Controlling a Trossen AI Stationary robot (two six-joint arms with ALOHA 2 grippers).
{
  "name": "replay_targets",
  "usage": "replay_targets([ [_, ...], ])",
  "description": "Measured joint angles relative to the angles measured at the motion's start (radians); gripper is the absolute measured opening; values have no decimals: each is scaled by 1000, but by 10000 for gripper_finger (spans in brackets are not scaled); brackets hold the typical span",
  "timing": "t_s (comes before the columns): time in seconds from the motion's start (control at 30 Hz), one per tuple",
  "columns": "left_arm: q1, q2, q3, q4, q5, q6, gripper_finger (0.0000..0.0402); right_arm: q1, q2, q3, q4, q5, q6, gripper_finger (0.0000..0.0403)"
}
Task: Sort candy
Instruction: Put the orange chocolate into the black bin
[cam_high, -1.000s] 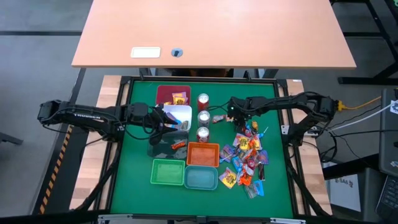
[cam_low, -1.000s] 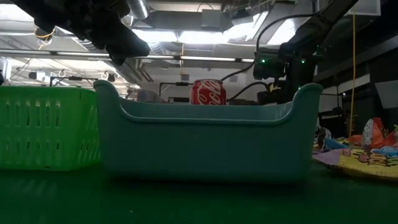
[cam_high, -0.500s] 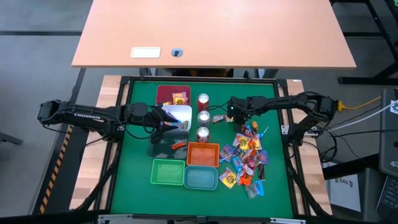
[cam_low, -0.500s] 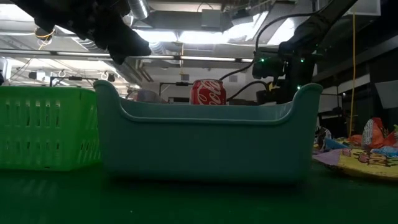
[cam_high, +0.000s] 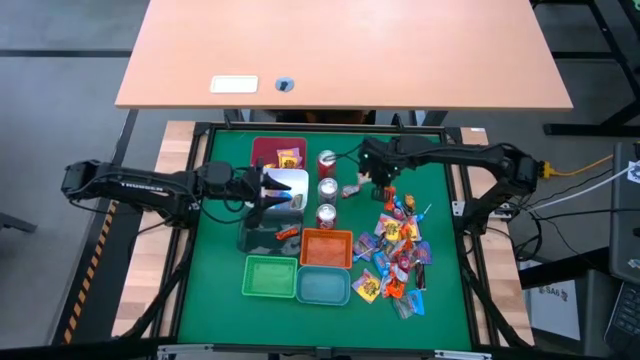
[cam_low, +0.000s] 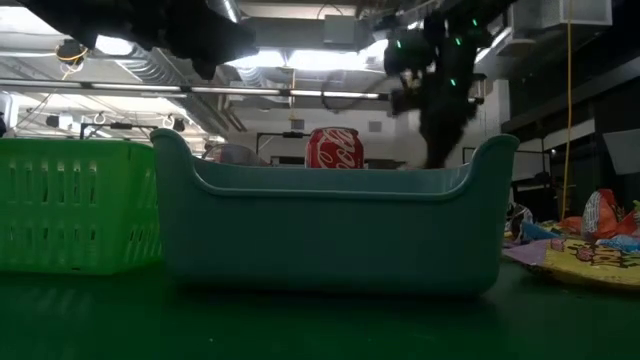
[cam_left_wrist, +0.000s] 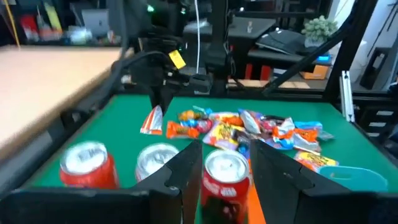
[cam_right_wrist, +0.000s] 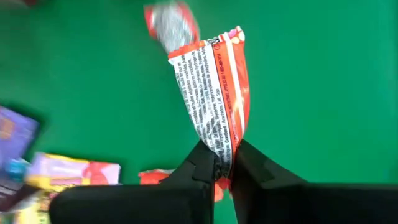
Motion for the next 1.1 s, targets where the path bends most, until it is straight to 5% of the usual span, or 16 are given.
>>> replay_targets([
  [0.2,0,20,1,67,0,195,124,0,0,203,-28,-42,64,17],
  [0.6,0,53,1,221,-84,487,124,11,5,288,224,-439,263,27],
  [1.1,-11,180,1,346,-58,595,124,157,8,287,249,-481,656,28],
])
